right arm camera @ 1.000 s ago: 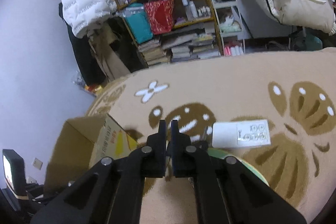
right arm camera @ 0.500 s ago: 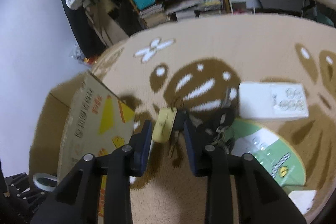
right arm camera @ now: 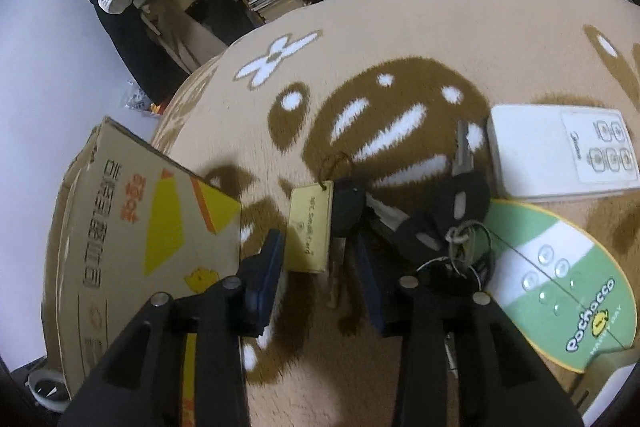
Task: Organize rigid objects
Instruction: 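Lift the key with the right tool and carry it over the box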
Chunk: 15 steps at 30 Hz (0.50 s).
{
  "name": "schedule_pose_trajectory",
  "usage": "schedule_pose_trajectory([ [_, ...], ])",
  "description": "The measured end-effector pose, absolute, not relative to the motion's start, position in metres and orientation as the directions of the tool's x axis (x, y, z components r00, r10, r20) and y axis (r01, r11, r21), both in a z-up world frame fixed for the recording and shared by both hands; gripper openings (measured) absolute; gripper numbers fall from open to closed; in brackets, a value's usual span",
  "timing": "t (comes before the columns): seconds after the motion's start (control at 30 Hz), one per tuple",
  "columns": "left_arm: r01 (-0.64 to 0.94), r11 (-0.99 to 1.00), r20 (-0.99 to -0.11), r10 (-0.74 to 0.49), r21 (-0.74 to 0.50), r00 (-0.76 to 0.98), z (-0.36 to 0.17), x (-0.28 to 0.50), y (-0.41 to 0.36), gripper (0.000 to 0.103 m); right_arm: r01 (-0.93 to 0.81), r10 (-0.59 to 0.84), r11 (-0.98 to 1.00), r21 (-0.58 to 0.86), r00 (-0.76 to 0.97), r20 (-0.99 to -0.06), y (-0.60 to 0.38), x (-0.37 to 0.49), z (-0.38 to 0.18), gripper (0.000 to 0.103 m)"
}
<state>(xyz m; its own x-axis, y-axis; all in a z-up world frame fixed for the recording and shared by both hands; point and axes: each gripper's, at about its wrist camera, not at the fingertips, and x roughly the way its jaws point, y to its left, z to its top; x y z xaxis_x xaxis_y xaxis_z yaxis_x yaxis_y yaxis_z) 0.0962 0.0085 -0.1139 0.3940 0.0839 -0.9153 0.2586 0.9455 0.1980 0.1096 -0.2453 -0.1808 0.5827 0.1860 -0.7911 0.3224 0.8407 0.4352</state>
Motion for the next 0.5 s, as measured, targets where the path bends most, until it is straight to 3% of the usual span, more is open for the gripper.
schedule_pose_trajectory([
  [0.17, 0.258, 0.946, -0.917, 0.085, 0.198, 0.39, -0.115, 0.098, 0.009, 0.022, 0.316, 0.15, 0.864, 0.391, 0.579, -0.801, -0.239, 0.117, -0.181, 0.039],
  [0.23, 0.26, 0.945, -0.917, 0.087, 0.2, 0.389, -0.116, 0.099, 0.008, 0.022, 0.305, 0.122, 0.888, 0.345, 0.567, -0.815, -0.236, 0.117, -0.18, 0.014],
  [0.27, 0.26, 0.945, -0.917, 0.087, 0.2, 0.388, -0.116, 0.099, 0.008, 0.022, 0.289, 0.134, 0.89, 0.353, 0.573, -0.808, -0.235, 0.116, -0.179, 0.01],
  [0.5, 0.259, 0.946, -0.919, 0.085, 0.196, 0.385, -0.119, 0.1, 0.009, 0.022, 0.289, 0.056, 0.914, 0.284, 0.603, -0.796, -0.227, 0.106, -0.164, 0.009],
])
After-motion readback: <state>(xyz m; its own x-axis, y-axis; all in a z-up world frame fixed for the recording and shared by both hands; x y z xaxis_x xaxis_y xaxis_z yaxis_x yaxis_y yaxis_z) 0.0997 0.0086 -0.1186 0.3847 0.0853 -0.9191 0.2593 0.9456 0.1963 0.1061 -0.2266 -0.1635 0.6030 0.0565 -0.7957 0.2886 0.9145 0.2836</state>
